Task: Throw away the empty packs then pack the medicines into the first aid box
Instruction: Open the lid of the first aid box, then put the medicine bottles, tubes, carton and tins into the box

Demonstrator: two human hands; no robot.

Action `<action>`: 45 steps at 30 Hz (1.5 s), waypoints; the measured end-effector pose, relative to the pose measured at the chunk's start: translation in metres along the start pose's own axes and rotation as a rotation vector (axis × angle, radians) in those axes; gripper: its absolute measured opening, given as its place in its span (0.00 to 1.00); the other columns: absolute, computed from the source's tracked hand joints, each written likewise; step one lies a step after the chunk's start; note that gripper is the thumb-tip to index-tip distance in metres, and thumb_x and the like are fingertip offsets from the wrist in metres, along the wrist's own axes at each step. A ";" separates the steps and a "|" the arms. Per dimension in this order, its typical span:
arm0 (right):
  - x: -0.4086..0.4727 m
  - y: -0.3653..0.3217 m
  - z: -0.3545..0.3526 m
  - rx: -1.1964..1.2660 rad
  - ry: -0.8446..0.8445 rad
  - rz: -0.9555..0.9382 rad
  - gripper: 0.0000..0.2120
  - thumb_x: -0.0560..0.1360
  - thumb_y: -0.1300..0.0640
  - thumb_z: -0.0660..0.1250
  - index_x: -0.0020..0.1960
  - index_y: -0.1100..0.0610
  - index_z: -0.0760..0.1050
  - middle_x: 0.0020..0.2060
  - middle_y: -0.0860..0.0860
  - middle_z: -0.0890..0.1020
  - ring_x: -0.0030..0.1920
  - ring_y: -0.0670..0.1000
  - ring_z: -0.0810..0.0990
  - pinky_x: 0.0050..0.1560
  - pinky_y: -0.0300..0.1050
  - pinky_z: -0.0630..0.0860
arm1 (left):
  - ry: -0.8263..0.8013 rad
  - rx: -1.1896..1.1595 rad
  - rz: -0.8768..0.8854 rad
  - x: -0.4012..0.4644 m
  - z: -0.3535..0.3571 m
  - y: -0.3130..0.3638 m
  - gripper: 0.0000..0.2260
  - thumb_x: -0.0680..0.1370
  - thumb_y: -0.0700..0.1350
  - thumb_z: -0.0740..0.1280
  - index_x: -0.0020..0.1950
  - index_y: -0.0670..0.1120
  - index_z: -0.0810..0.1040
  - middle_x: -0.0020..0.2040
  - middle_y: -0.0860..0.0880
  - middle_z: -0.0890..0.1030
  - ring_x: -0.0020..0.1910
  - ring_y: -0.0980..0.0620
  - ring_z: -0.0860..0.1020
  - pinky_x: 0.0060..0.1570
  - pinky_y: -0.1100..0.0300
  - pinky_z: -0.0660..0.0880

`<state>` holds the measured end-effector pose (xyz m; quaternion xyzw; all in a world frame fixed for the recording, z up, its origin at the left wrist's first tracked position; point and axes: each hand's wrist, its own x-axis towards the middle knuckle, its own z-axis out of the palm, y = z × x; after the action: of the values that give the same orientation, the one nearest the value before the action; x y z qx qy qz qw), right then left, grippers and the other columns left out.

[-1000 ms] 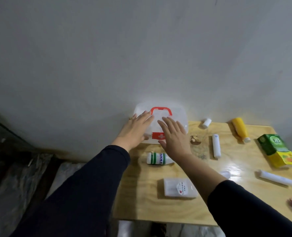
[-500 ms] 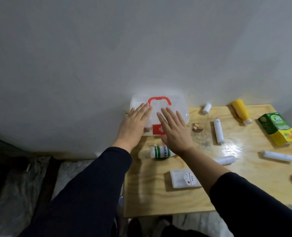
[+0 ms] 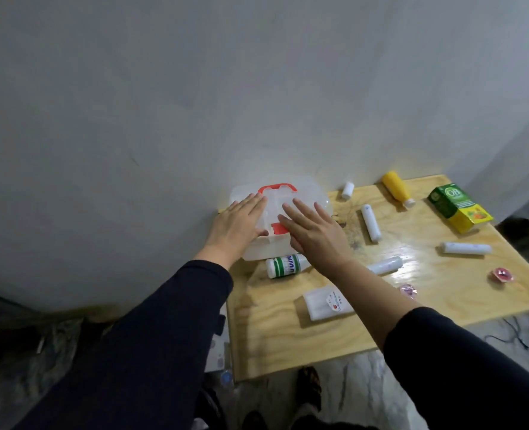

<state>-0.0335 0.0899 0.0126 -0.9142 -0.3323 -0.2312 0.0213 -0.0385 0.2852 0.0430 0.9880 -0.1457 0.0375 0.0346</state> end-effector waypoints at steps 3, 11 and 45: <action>0.011 0.004 -0.014 0.000 0.104 0.059 0.19 0.71 0.57 0.70 0.62 0.56 0.77 0.61 0.55 0.80 0.63 0.58 0.78 0.61 0.56 0.75 | 0.045 0.009 0.006 0.004 -0.019 -0.001 0.30 0.82 0.54 0.59 0.80 0.45 0.53 0.80 0.49 0.57 0.78 0.53 0.56 0.74 0.59 0.56; 0.010 0.015 -0.010 0.193 -0.102 0.737 0.26 0.77 0.47 0.63 0.70 0.56 0.63 0.69 0.54 0.69 0.70 0.55 0.67 0.69 0.49 0.65 | 0.125 0.005 -0.034 0.034 -0.050 -0.014 0.25 0.84 0.52 0.55 0.79 0.46 0.57 0.78 0.50 0.61 0.77 0.53 0.60 0.71 0.58 0.62; -0.025 0.113 -0.054 0.274 -0.608 0.830 0.34 0.76 0.43 0.61 0.76 0.56 0.55 0.75 0.55 0.63 0.74 0.57 0.61 0.70 0.57 0.66 | 0.034 -0.101 0.190 0.108 -0.063 0.080 0.24 0.80 0.46 0.59 0.76 0.46 0.63 0.77 0.46 0.65 0.77 0.49 0.60 0.75 0.52 0.54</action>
<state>-0.0030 -0.0232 0.0625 -0.9834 0.0387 0.1174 0.1331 0.0374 0.1829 0.1194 0.9660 -0.2398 0.0498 0.0829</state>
